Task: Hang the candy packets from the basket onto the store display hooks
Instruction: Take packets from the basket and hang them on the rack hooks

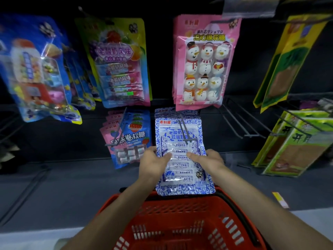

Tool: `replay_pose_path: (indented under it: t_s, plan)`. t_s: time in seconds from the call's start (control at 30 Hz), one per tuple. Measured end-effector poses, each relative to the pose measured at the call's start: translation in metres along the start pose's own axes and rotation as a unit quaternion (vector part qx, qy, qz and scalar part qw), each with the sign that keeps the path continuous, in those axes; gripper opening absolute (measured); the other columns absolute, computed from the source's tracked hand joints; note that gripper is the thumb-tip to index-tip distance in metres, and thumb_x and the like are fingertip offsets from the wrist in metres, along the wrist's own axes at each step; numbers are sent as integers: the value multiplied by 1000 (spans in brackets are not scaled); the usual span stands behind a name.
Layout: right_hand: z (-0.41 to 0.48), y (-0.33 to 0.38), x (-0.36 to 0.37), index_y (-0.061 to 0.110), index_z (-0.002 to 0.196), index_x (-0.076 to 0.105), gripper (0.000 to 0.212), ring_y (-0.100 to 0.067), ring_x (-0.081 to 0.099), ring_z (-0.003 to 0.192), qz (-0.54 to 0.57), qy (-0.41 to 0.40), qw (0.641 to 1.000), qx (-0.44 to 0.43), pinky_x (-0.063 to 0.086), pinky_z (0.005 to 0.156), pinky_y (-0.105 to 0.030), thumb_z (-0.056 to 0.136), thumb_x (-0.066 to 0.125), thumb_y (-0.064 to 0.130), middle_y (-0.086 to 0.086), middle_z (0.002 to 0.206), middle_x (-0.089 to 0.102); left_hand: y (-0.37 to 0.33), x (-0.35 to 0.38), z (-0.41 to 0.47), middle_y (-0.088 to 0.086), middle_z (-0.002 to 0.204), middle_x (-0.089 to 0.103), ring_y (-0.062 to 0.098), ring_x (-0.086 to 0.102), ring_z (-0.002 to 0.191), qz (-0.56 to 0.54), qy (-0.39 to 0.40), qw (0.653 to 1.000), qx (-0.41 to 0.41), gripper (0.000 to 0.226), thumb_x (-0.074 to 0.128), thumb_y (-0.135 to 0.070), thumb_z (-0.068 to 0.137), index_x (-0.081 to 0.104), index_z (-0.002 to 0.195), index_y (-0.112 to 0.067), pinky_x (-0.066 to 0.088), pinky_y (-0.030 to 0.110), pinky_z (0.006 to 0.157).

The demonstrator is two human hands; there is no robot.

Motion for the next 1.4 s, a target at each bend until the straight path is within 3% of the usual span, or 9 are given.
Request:
replay_pose_path:
  t_s: [0.33, 0.43, 0.5, 0.7, 0.87, 0.97, 1.1, 1.23, 1.4]
  plan:
    - [23, 12, 10, 6, 161, 31, 100, -38, 40, 149, -46, -13, 999, 20, 38, 117, -46, 86, 82, 50, -14, 165, 36, 9, 8, 33, -8, 83, 68, 19, 71, 73, 40, -16, 999, -16, 68, 78, -37, 92, 52, 150, -14, 62, 39, 70]
    - [34, 0, 14, 8, 162, 31, 101, -36, 35, 152, -32, -12, 999, 24, 35, 120, -46, 85, 83, 49, -12, 168, 32, 18, 15, 41, 0, 118, 70, 1, 47, 61, 51, -13, 998, -20, 73, 78, -32, 94, 44, 156, -12, 45, 24, 60]
    - [40, -11, 18, 9, 160, 35, 102, -35, 39, 150, -19, -15, 1000, 18, 37, 120, -45, 82, 84, 52, -11, 166, 36, 24, 18, 48, 7, 136, 65, 4, 52, 65, 62, -13, 998, -13, 74, 79, -32, 93, 45, 155, -11, 52, 26, 64]
    - [57, -28, 33, 9, 152, 49, 102, -34, 53, 139, 35, -25, 998, 40, 45, 114, -45, 71, 90, 57, -14, 155, 52, 36, 21, 60, 10, 136, 64, 26, 69, 104, 72, -30, 997, -3, 67, 80, -33, 92, 50, 149, -12, 56, 36, 93]
    - [71, -32, 28, 15, 97, 66, 43, -22, 70, 88, -3, -36, 999, 34, 53, 72, -27, 73, 95, 37, -6, 103, 75, 47, 21, 65, 3, 118, 73, 19, 72, 93, 107, -1, 994, 28, 67, 81, -46, 87, 52, 142, -22, 62, 41, 86]
    - [77, -18, 14, 12, 106, 67, 51, -24, 71, 94, -32, -60, 998, -10, 56, 85, -36, 69, 98, 30, -6, 105, 74, 29, 11, 68, 2, 123, 70, 19, 70, 100, 90, -19, 995, 44, 64, 79, -43, 91, 51, 144, -22, 58, 36, 88]
    - [87, 9, -3, 23, 83, 63, 31, -29, 75, 89, -10, -102, 991, -82, 59, 88, -46, 76, 93, 21, -7, 90, 77, -18, 0, 71, 1, 116, 65, 19, 65, 106, 15, -49, 994, 98, 55, 75, -31, 97, 52, 146, -18, 53, 31, 95]
    - [74, 44, -17, 18, 78, 61, 24, -15, 54, 61, -11, -141, 978, -151, 42, 61, -33, 88, 82, 22, 5, 65, 65, -50, -12, 69, -4, 106, 64, 17, 65, 100, 21, -76, 985, 155, 34, 68, -27, 102, 62, 134, -20, 54, 29, 89]
    - [69, 59, -27, 23, 94, 71, 5, -18, 64, 76, -44, -181, 965, -183, 44, 69, -28, 94, 76, 22, 8, 75, 68, -55, -20, 70, -9, 95, 71, 12, 68, 93, 71, -117, 972, 192, 11, 68, -26, 102, 72, 110, -21, 57, 31, 82]
Point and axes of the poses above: each hand's wrist, its own z-axis towards the middle knuckle, its own x-axis out of the palm, y = z × x, the point moved 6 cm from there along z, towards the middle knuckle
